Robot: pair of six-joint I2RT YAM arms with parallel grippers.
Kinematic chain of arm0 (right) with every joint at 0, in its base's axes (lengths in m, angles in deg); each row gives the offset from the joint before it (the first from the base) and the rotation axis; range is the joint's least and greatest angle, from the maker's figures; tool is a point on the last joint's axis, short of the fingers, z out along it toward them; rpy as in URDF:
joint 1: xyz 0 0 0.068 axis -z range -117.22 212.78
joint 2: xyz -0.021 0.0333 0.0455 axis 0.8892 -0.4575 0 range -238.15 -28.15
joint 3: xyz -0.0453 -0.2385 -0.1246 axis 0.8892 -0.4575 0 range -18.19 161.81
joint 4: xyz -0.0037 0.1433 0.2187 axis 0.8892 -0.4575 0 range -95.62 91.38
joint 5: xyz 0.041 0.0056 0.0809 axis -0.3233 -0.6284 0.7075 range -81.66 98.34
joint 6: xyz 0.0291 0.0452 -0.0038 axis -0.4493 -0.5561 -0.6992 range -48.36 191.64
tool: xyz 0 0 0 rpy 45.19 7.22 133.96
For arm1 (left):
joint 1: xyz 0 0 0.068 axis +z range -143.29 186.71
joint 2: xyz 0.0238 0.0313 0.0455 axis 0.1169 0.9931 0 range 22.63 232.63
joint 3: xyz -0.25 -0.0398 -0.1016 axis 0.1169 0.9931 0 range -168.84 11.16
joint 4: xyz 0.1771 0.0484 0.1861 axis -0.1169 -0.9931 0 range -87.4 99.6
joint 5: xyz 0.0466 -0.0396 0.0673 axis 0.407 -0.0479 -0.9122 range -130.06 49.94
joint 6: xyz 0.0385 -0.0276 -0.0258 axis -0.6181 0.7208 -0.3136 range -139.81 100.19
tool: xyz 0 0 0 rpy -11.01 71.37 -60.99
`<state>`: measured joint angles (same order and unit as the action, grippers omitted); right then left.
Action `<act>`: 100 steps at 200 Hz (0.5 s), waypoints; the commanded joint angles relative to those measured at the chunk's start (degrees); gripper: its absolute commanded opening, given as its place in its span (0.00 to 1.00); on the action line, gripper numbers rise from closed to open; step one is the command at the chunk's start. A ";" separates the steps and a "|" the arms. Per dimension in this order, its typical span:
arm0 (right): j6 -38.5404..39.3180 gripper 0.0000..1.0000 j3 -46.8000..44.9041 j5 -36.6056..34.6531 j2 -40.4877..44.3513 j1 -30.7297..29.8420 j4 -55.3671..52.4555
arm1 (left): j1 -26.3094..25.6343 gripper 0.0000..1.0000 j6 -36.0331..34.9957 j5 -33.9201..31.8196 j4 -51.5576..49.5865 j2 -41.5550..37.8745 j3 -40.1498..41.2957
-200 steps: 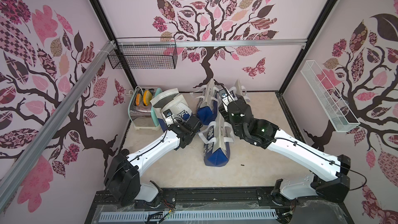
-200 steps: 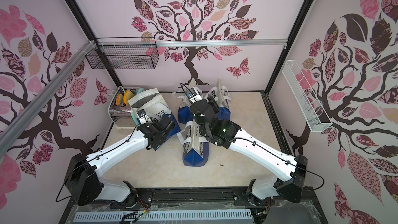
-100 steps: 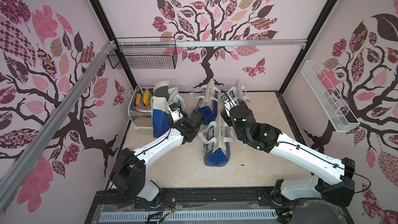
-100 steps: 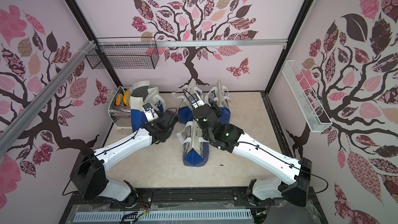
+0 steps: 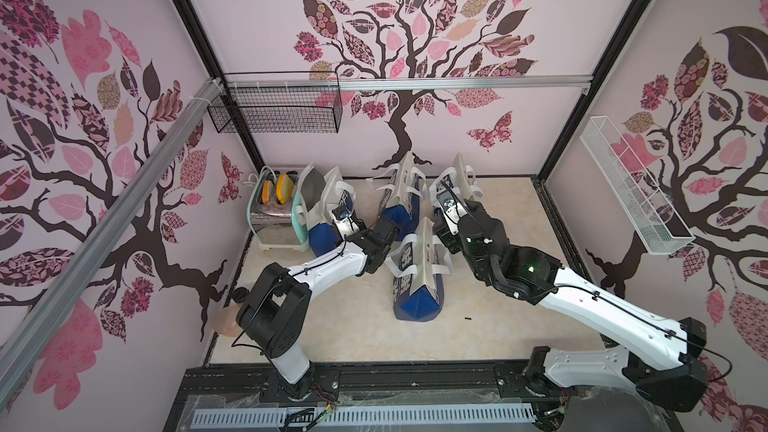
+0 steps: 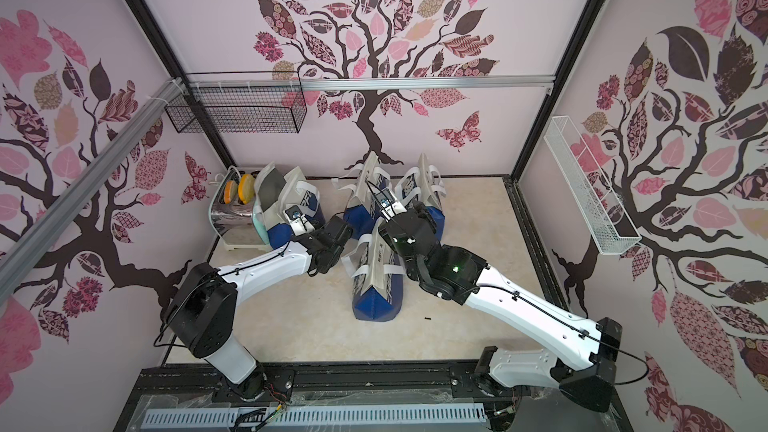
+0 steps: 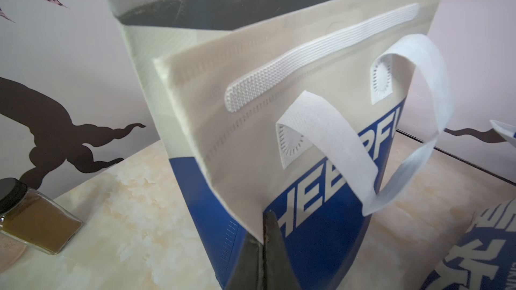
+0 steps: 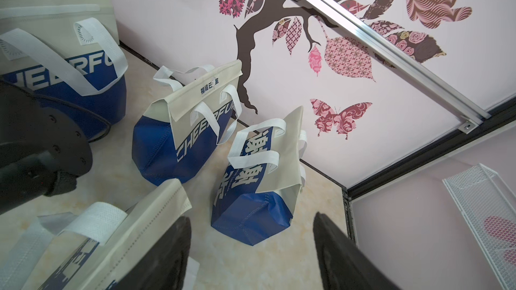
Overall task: Open the takeout bag
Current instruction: Move the takeout bag to the center of the board.
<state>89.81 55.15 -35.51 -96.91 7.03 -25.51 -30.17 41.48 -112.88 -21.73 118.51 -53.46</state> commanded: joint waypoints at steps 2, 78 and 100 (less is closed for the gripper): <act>-2.00 0.73 -0.13 2.83 0.55 -0.25 -2.54 | 0.21 0.05 3.73 6.08 -5.03 0.59 -0.94; -3.74 0.72 -0.23 4.74 -1.03 -0.26 -3.10 | -0.04 0.81 1.74 12.59 -6.87 -7.87 4.81; -4.57 0.73 -0.04 5.09 -1.28 -0.24 -3.19 | -0.38 0.87 0.54 16.63 -8.67 -11.43 5.91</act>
<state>87.12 54.01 -31.32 -97.89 7.01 -27.65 -30.19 43.21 -100.73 -27.55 110.95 -48.57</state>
